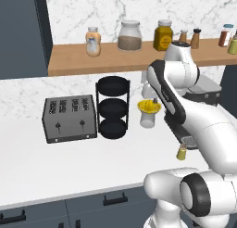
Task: Put the shaker and condiment bottle from the counter next to their counterparts in the cabinet.
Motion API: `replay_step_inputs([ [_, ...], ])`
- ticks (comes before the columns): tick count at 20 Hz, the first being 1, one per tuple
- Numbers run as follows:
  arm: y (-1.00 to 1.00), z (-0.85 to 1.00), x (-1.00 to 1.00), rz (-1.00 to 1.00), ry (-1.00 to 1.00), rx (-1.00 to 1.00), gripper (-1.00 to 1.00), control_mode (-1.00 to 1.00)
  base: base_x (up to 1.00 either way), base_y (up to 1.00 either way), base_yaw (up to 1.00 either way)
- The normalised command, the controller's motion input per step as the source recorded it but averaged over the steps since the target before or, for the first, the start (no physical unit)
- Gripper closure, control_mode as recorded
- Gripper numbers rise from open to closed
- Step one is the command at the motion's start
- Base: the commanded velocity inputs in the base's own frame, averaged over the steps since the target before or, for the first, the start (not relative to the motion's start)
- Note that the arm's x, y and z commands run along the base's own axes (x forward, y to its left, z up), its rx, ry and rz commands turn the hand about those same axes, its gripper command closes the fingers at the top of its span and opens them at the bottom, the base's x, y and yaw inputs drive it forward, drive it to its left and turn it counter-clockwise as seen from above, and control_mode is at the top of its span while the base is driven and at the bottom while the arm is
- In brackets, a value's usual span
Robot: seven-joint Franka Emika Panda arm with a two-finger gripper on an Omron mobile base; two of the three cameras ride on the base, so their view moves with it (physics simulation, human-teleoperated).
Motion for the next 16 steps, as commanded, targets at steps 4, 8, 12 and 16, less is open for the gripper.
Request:
replay_step_inputs([
  [4,0.00,0.00,-0.07,0.00,-0.01,0.00,-1.00,-1.00,0.00,0.00,0.00],
  [8,0.00,0.00,-0.12,0.00,-0.02,0.00,-1.00,-1.00,0.00,0.00,0.00],
  [12,0.00,0.00,-0.16,-0.01,-0.03,0.00,-1.00,-1.00,0.00,0.00,0.00],
  [16,0.00,0.00,-0.21,-0.02,-0.06,0.00,-1.00,-1.00,0.00,0.00,0.00],
])
